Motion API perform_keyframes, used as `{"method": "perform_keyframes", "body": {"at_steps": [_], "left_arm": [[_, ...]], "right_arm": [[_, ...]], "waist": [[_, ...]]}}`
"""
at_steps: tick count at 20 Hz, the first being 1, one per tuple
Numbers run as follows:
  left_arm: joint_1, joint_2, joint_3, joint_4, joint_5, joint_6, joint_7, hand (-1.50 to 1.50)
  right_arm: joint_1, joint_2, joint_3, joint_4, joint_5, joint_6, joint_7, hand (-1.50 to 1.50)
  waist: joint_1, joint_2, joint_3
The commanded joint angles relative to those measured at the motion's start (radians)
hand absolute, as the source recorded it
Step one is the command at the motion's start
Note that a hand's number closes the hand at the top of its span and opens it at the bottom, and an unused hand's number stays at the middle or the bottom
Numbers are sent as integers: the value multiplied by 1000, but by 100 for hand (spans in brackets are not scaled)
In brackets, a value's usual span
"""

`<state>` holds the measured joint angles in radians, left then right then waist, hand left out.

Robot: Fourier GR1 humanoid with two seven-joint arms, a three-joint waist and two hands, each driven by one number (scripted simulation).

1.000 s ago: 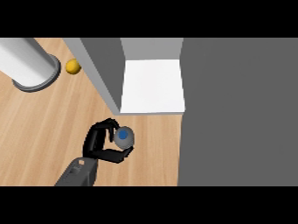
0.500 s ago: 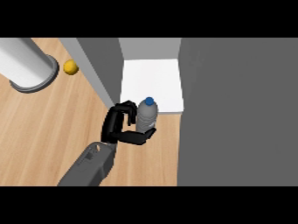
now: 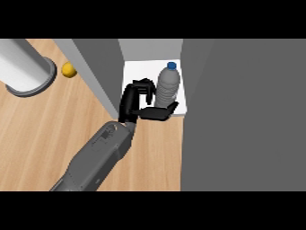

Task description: Pick up the bottled water, place it into the cabinet and close the cabinet

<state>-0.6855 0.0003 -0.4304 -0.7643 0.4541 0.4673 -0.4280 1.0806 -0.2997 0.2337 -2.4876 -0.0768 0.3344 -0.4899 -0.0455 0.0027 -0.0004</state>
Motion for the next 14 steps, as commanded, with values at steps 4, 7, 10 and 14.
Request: {"method": "perform_keyframes", "body": {"at_steps": [4, 7, 10, 14], "left_arm": [[-173, 0, 42, 151, 116, 55, 45, 150], [-256, 0, 85, 277, 92, 76, 38, 150], [-266, 0, 83, 334, 90, 152, 11, 150], [-389, 38, 59, 458, -2, 255, 63, 150]], "right_arm": [[50, -21, -37, -104, -111, 43, 17, -150], [8, 8, -14, -40, -77, 37, -6, -150], [52, -5, -47, -66, -88, 56, -24, -150], [31, 1, -46, -60, -100, 57, -19, -150]], "waist": [[-21, 10, -1], [-21, 14, 0], [-28, 12, 0], [-24, 16, 1]]}}
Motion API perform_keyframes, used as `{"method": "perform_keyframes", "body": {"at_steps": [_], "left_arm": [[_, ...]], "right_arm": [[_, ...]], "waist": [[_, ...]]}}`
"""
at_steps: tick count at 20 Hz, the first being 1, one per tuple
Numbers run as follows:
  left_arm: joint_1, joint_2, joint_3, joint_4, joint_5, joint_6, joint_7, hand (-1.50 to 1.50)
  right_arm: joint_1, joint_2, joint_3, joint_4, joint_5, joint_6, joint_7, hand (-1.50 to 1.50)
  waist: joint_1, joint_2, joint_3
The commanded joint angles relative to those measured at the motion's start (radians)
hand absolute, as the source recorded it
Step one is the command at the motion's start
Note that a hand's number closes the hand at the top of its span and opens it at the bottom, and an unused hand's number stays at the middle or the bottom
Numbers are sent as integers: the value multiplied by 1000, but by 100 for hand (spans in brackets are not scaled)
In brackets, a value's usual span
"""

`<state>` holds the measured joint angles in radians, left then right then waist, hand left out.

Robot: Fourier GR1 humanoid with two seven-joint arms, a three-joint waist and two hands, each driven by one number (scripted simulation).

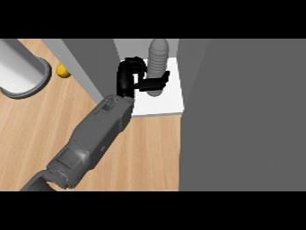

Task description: Pick up the bottled water, place it into the cabinet and close the cabinet

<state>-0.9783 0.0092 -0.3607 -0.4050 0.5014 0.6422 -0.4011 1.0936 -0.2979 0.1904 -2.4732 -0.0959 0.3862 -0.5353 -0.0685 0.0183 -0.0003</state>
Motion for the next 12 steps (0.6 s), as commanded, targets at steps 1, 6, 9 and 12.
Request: {"method": "perform_keyframes", "body": {"at_steps": [1, 6, 9, 12], "left_arm": [[-89, -5, -32, 133, -76, 140, 22, 150], [-140, 1, -29, 230, -95, 158, 22, -150], [-149, 19, -15, 263, -100, 211, -12, -150], [-179, 19, 23, 231, -70, 144, -40, -150]], "right_arm": [[29, -17, -29, -67, -93, 22, 11, -150], [-20, 10, 2, -65, -89, 0, 57, -150], [-4, -32, -62, -63, -124, 48, 23, -150], [5, -33, -65, -80, -118, 57, 23, -150]], "waist": [[-9, 1, 1], [5, 9, -1], [-7, 11, 0], [-9, 11, -2]]}}
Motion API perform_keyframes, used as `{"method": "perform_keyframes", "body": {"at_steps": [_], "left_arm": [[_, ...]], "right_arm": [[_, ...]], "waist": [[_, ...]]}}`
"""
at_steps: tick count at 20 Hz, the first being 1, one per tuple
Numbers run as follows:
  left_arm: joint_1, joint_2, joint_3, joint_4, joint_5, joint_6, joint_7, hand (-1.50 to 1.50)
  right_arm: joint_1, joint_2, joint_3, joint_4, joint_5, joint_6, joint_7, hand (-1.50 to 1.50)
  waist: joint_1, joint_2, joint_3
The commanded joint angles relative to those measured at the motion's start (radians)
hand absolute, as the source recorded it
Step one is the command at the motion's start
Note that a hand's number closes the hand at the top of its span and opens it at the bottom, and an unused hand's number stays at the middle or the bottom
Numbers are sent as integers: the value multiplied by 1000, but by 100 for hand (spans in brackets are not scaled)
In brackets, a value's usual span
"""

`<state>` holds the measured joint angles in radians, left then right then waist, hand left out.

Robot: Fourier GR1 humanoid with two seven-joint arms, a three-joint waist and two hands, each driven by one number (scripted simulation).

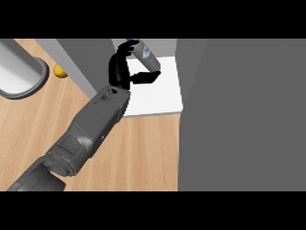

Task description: Pick up the bottled water, place it into the cabinet and close the cabinet

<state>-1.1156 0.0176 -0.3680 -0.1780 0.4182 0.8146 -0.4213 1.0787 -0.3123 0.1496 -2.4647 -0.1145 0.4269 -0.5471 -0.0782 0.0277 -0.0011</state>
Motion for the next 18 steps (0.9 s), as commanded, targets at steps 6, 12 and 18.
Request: {"method": "perform_keyframes", "body": {"at_steps": [6, 12, 18], "left_arm": [[-7, -1, 163, -166, 123, -149, -242, 150], [9, -17, 156, -195, 182, -327, -278, 150], [92, -18, 33, -327, 251, -320, -242, 150]], "right_arm": [[45, 0, 19, -52, -46, 34, -7, -150], [49, 13, 59, -126, -33, 18, 44, -150], [36, 1, 16, -147, -65, 12, 83, -150]], "waist": [[3, -6, -3], [4, -11, -1], [32, -27, 0]]}}
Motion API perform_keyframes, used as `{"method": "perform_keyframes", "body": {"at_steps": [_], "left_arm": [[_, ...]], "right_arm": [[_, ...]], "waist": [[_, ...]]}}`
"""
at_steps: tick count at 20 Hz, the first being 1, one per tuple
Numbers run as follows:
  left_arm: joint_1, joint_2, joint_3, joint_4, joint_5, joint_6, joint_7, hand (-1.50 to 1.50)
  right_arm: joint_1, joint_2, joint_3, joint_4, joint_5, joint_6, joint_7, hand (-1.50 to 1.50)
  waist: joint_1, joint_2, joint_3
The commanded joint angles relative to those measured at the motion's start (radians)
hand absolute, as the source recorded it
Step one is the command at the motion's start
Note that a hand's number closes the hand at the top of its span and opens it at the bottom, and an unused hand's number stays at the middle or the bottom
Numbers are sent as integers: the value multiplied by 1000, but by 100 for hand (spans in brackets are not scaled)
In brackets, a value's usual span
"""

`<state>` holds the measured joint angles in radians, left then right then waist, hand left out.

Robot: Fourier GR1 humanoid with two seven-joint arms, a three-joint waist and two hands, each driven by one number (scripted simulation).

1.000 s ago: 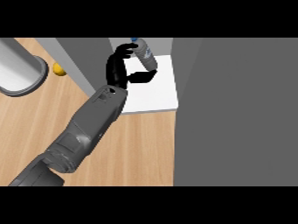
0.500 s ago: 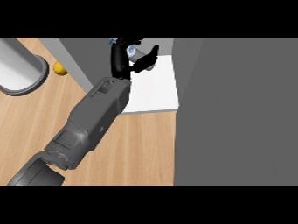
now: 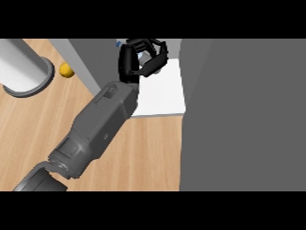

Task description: Pick up the bottled water, place it into the cabinet and close the cabinet

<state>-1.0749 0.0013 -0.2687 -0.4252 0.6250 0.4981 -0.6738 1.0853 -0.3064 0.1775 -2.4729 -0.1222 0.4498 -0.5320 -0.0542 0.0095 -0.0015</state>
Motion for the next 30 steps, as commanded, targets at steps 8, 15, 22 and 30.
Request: {"method": "perform_keyframes", "body": {"at_steps": [8, 15, 22, 30], "left_arm": [[265, -1, -234, -339, 181, -216, 56, -150], [550, -1, -393, -645, 150, -218, 106, -150], [851, 149, -448, -934, 111, -112, 65, -150], [1123, 347, -457, -1149, 128, -198, -9, -150]], "right_arm": [[38, -5, 34, -145, -3, -17, 75, -150], [78, 48, 127, -163, 71, -78, 91, -150], [114, 39, 163, -206, 117, -99, 73, -150], [44, -137, 186, -189, 253, 32, 53, 150]], "waist": [[22, -15, -1], [83, -25, -1], [87, -24, -1], [97, -25, -3]]}}
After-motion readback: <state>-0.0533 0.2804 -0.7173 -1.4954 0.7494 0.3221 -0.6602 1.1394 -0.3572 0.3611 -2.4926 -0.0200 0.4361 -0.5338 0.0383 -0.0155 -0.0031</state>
